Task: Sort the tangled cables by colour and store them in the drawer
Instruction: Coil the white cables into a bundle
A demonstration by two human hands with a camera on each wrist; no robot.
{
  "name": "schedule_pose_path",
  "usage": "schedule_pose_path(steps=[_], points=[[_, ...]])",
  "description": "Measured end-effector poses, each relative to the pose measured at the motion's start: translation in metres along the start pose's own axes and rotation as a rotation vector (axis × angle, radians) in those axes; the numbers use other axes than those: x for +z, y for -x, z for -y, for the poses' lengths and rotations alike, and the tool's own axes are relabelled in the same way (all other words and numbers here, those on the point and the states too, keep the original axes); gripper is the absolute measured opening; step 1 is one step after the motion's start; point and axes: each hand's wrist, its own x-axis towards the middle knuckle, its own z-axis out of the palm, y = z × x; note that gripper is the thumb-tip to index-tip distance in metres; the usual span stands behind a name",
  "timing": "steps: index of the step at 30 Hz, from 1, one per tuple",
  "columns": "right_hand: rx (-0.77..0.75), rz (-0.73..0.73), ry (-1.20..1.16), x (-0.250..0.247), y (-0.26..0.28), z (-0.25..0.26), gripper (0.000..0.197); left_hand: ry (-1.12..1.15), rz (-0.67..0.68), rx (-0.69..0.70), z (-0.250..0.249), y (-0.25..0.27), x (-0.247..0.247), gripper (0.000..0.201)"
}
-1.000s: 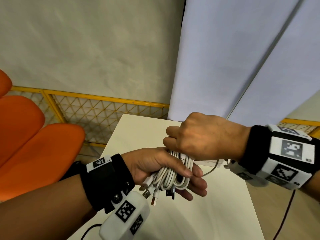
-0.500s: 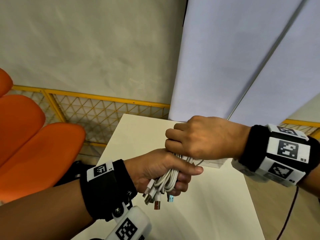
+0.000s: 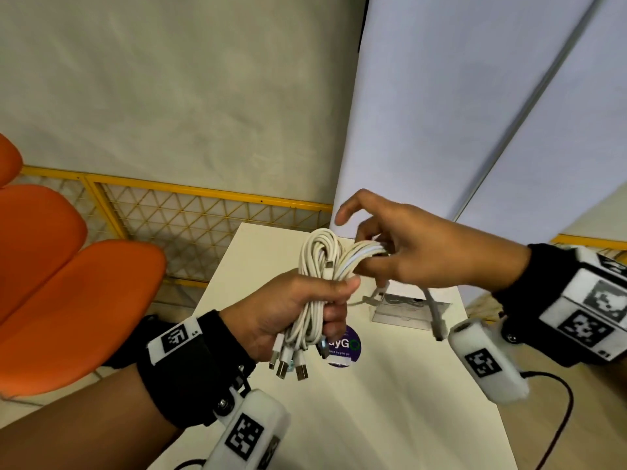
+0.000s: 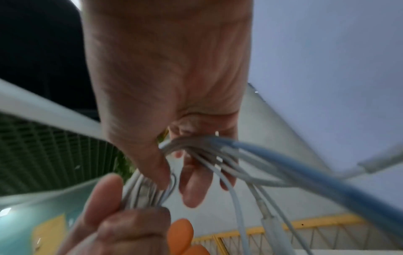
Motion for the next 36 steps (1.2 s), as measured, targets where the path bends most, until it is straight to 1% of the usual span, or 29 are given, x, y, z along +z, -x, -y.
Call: schedule_pose_path(steps=[1, 2, 3, 4, 6, 8, 10, 12, 13, 15, 16, 18, 20, 23, 25, 28, 29, 33, 36], points=[[0.046, 0.015, -0.110, -0.004, 0.001, -0.001, 0.040, 0.007, -0.011, 0.018, -0.001, 0.000, -0.002, 0.029], [0.065, 0.036, -0.164, -0.007, 0.002, -0.003, 0.029, 0.015, -0.019, 0.032, -0.003, 0.000, -0.003, 0.029], [0.069, 0.063, -0.166, -0.010, 0.003, -0.004, 0.020, 0.022, -0.028, 0.045, -0.004, 0.000, -0.004, 0.030], [0.069, 0.092, -0.138, -0.013, 0.005, -0.006, 0.020, 0.024, -0.037, 0.056, -0.005, 0.000, -0.005, 0.032], [0.084, 0.132, -0.101, -0.016, 0.009, -0.010, 0.031, 0.020, -0.056, 0.079, -0.007, -0.001, -0.006, 0.035], [0.091, 0.111, -0.154, -0.013, 0.012, -0.012, 0.036, 0.007, -0.072, 0.112, -0.009, -0.002, -0.005, 0.034], [0.104, 0.044, -0.291, -0.004, 0.013, -0.014, 0.046, -0.014, -0.095, 0.156, -0.010, -0.004, -0.001, 0.031], [0.119, -0.031, -0.447, 0.007, 0.012, -0.014, 0.061, -0.030, -0.127, 0.197, -0.012, -0.006, 0.003, 0.030], [0.125, -0.064, -0.517, 0.013, 0.011, -0.014, 0.060, -0.040, -0.142, 0.212, -0.012, -0.008, 0.005, 0.028], [0.176, -0.153, -0.591, 0.021, 0.011, -0.010, 0.047, -0.057, -0.150, 0.235, -0.013, -0.009, 0.010, 0.023], [0.203, -0.205, -0.592, 0.025, 0.011, -0.007, 0.045, -0.072, -0.149, 0.245, -0.014, -0.009, 0.012, 0.021], [0.237, -0.299, -0.515, 0.033, 0.010, -0.004, 0.050, -0.143, -0.156, 0.261, -0.014, -0.008, 0.017, 0.019], [0.255, -0.380, -0.448, 0.042, 0.009, -0.002, 0.056, -0.185, -0.177, 0.274, -0.013, -0.010, 0.017, 0.023], [0.283, -0.493, -0.515, 0.052, 0.006, 0.000, 0.054, -0.167, -0.218, 0.278, -0.010, -0.012, 0.015, 0.022], [0.306, -0.540, -0.572, 0.055, 0.003, 0.000, 0.048, -0.196, -0.232, 0.271, -0.010, -0.011, 0.017, 0.012], [0.341, -0.540, -0.572, 0.060, -0.003, 0.001, 0.050, -0.279, -0.239, 0.230, -0.015, -0.007, 0.020, 0.027], [0.338, -0.533, -0.594, 0.062, -0.004, 0.001, 0.049, -0.293, -0.227, 0.208, -0.017, -0.006, 0.020, 0.028], [0.300, -0.492, -0.664, 0.066, -0.005, 0.004, 0.044, -0.321, -0.143, 0.112, -0.026, -0.002, 0.014, 0.028], [0.270, -0.414, -0.637, 0.067, -0.001, 0.008, 0.042, -0.361, -0.108, 0.067, -0.031, 0.000, 0.010, 0.016]])
